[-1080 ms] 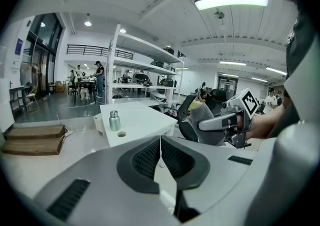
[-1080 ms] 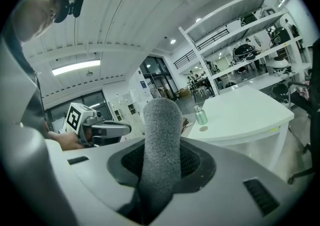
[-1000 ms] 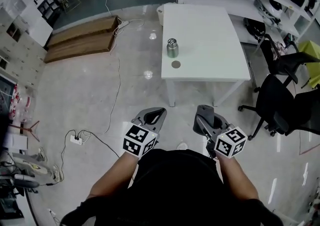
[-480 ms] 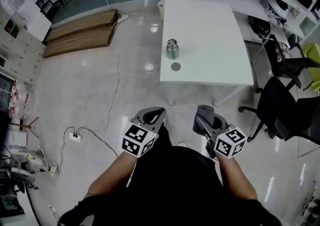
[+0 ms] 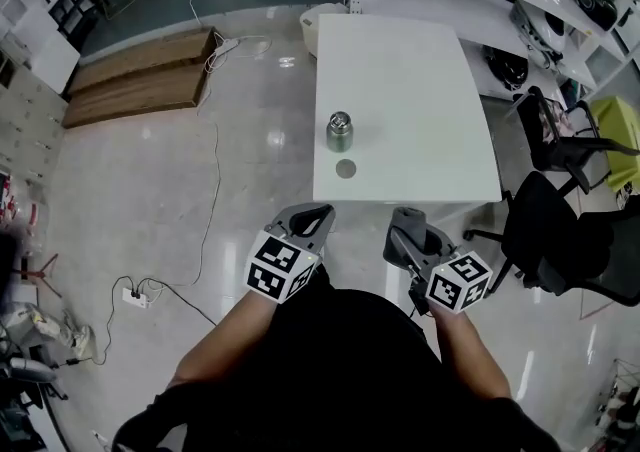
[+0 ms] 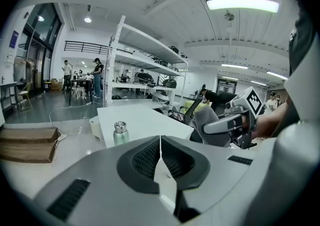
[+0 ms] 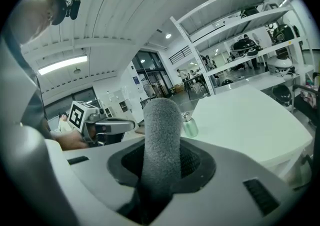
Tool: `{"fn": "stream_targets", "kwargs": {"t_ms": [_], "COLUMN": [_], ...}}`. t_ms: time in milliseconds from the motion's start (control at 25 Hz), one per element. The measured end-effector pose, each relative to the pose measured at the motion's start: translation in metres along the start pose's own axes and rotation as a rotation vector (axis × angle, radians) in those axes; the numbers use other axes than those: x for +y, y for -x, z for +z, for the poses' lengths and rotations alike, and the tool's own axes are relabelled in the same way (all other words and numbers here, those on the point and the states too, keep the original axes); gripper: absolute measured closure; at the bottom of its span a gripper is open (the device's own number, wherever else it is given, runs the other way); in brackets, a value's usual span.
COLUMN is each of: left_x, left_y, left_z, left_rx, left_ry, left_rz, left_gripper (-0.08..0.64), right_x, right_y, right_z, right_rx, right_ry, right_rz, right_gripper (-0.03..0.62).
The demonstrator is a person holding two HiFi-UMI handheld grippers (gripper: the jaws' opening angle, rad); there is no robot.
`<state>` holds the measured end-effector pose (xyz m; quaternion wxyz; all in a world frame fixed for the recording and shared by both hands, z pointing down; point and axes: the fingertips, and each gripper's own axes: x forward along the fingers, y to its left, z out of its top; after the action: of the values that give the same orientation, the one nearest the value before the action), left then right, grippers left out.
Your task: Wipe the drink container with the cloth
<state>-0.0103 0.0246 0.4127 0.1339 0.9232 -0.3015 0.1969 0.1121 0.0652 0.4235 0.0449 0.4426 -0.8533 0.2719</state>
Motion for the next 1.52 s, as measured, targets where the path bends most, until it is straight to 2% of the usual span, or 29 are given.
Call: {"fn": "stream_targets", "kwargs": {"t_ms": [160, 320, 680, 840, 1000, 1160, 1280, 1440, 1520], "left_x": [0.042, 0.076, 0.143, 0.160, 0.170, 0.172, 0.171, 0.168, 0.169], "left_y": [-0.023, -0.037, -0.067, -0.082, -0.091, -0.102, -0.113, -0.125, -0.131], "left_z": [0.013, 0.018, 0.018, 0.017, 0.014, 0.007, 0.001, 0.000, -0.003], "left_rx": [-0.005, 0.007, 0.051, 0.067, 0.084, 0.100, 0.125, 0.134, 0.144], "left_ry": [-0.016, -0.043, -0.097, -0.144, -0.133, -0.159, -0.171, -0.222, -0.220], "left_rz": [-0.003, -0.011, -0.083, -0.115, -0.145, -0.166, -0.181, -0.170, -0.162], "left_gripper": [0.541, 0.541, 0.541, 0.541, 0.540, 0.540, 0.540, 0.538, 0.504], "right_x": [-0.013, -0.027, -0.053, -0.059, -0.061, -0.069, -0.075, -0.083, -0.085], "right_y": [-0.036, -0.062, -0.121, -0.140, -0.154, -0.165, -0.176, -0.199, -0.214], "right_z": [0.027, 0.046, 0.078, 0.086, 0.085, 0.083, 0.088, 0.099, 0.107], "right_rx": [0.010, 0.002, -0.005, -0.014, 0.006, 0.024, 0.025, 0.033, 0.034], "right_ry": [0.026, -0.008, -0.048, -0.051, -0.068, -0.082, -0.074, -0.046, -0.030], "right_rz": [-0.013, -0.049, -0.144, -0.170, -0.182, -0.181, -0.158, -0.113, -0.085], "right_gripper": [0.486, 0.488, 0.488, 0.488, 0.488, 0.488, 0.486, 0.488, 0.488]}}
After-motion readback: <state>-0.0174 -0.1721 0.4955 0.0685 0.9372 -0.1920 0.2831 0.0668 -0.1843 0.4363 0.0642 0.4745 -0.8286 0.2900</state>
